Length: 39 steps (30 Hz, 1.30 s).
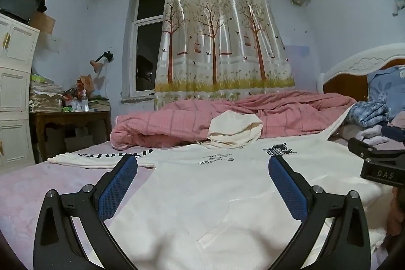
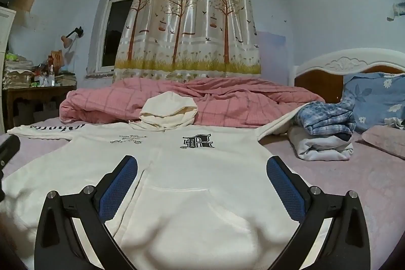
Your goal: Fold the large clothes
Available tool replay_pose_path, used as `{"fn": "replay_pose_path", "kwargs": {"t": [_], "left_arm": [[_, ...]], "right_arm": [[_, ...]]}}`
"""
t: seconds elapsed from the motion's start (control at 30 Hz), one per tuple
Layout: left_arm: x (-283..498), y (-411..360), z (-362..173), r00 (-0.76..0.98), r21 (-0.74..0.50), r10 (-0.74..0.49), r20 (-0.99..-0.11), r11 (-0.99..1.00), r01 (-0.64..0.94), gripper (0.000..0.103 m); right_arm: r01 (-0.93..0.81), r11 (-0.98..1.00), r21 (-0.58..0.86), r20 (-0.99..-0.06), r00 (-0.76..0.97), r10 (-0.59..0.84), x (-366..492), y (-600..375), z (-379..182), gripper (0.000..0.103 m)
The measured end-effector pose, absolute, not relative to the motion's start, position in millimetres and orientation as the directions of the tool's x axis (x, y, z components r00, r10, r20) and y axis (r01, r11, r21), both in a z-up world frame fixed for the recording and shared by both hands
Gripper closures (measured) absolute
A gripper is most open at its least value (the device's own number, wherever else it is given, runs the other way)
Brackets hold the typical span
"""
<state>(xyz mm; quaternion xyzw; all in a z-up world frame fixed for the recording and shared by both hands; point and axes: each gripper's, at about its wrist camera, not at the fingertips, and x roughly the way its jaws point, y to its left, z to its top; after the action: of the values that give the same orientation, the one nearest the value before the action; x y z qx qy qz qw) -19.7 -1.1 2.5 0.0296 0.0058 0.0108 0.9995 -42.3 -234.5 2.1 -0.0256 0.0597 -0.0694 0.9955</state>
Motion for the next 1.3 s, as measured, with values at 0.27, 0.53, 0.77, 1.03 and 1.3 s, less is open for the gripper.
{"fn": "replay_pose_path", "kwargs": {"t": [0.27, 0.53, 0.77, 1.03, 1.3], "left_arm": [[-15, -7, 2, 0.998, 0.067, 0.047, -0.029, 0.997, -0.045, 0.000], [-16, -9, 3, 0.999, 0.072, 0.047, -0.021, 0.996, -0.045, 0.000], [-18, -8, 3, 0.998, 0.068, 0.051, -0.019, 0.996, -0.050, 0.000], [-18, -7, 2, 0.999, 0.067, 0.051, -0.020, 0.997, -0.049, 0.000], [-19, -6, 3, 0.999, 0.068, 0.050, -0.021, 0.996, -0.049, 0.000]], "right_arm": [[0.070, 0.996, -0.057, -0.147, 0.986, -0.077, -23, -234, -3, 0.000], [0.097, 0.992, -0.079, -0.142, 0.984, -0.107, -20, -224, -2, 0.000], [0.095, 0.993, -0.074, -0.138, 0.985, -0.104, -22, -231, -2, 0.000], [0.092, 0.993, -0.074, -0.139, 0.985, -0.102, -22, -234, -1, 0.000], [0.093, 0.993, -0.074, -0.138, 0.985, -0.103, -23, -234, -1, 0.000]]}}
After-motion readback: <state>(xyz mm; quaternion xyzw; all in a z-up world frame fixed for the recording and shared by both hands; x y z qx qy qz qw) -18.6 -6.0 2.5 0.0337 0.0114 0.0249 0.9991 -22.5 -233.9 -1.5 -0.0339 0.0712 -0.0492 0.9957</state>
